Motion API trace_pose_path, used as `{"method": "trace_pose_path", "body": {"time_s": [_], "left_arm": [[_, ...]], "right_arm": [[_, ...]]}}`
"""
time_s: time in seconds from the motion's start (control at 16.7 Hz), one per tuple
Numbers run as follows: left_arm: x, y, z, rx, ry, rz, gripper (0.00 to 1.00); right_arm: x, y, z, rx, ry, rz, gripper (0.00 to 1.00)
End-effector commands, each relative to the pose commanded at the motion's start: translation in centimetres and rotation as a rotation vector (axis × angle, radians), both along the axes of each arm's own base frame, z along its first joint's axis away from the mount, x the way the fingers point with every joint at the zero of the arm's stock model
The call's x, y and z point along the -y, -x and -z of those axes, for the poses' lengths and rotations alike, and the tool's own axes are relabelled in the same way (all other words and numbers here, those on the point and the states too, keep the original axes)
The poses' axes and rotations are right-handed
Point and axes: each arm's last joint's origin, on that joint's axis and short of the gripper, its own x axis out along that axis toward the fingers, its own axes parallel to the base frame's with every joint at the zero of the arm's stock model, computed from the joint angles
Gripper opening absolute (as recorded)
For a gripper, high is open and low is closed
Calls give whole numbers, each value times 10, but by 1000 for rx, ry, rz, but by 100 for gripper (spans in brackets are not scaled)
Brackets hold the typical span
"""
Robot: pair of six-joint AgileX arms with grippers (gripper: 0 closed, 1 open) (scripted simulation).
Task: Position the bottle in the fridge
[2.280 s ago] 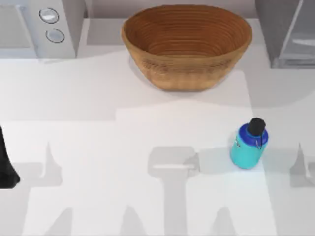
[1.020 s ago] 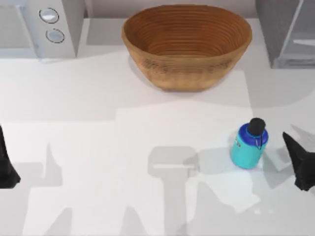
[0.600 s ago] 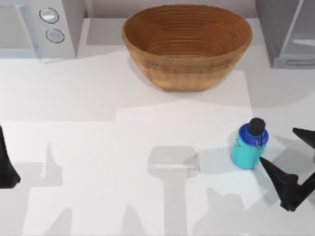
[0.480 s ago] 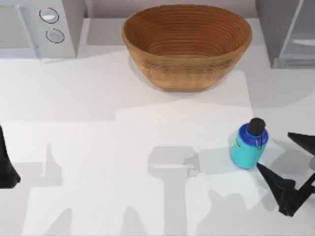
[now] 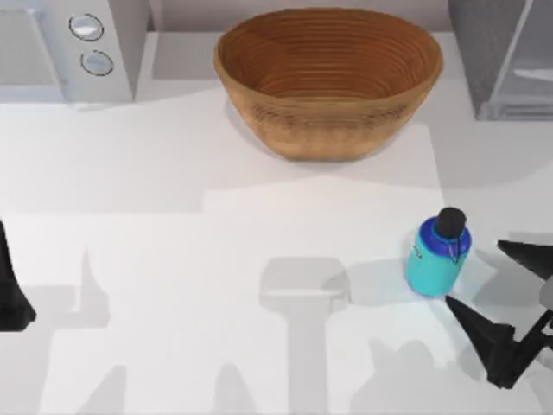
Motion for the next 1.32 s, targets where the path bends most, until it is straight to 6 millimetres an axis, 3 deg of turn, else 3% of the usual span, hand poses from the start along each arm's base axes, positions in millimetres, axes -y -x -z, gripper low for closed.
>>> {"method": "trace_pose_path", "body": {"time_s": [0.18, 0.54, 0.84, 1.32], "left_arm": [[0, 0, 0, 0, 0, 0, 100], [0, 0, 0, 0, 0, 0, 100], [0, 0, 0, 0, 0, 0, 100], [0, 0, 0, 0, 0, 0, 100]], "right_arm": [[-6, -8, 2, 4, 0, -5, 100], [-39, -40, 11, 4, 0, -6, 100], [-42, -43, 12, 4, 0, -6, 100], [-42, -43, 12, 4, 0, -6, 40]]}}
